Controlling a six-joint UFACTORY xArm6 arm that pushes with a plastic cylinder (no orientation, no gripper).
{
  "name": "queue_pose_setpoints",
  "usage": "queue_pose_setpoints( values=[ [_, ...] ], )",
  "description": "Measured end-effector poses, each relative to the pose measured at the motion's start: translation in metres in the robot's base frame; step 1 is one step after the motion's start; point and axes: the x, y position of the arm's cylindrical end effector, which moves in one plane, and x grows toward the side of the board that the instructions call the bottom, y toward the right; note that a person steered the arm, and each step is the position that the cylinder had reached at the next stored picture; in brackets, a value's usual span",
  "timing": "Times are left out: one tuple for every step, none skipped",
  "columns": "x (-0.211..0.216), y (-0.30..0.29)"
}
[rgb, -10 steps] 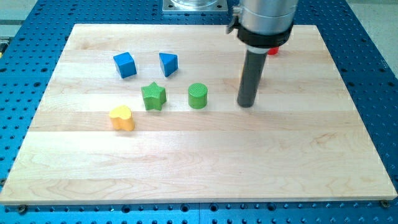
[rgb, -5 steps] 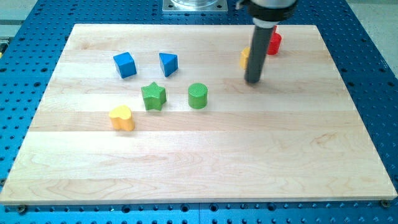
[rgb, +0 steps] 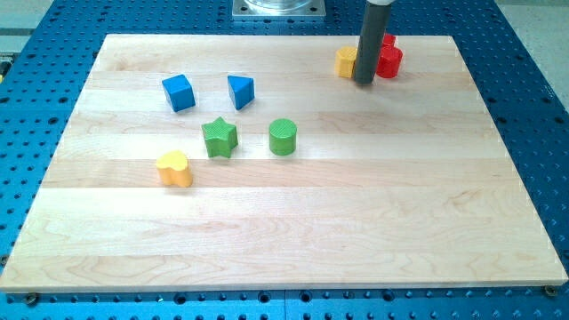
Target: Slide the hexagon to the left of the red blocks
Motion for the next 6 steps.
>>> queue_pose_setpoints(
  values=[
    [0.007,-0.053],
    [-0.006,-0.069],
    [-0.019,-0.047],
    [-0.036,-0.039],
    [-0.005,-0.051],
    [0.111,-0.06]
  ],
)
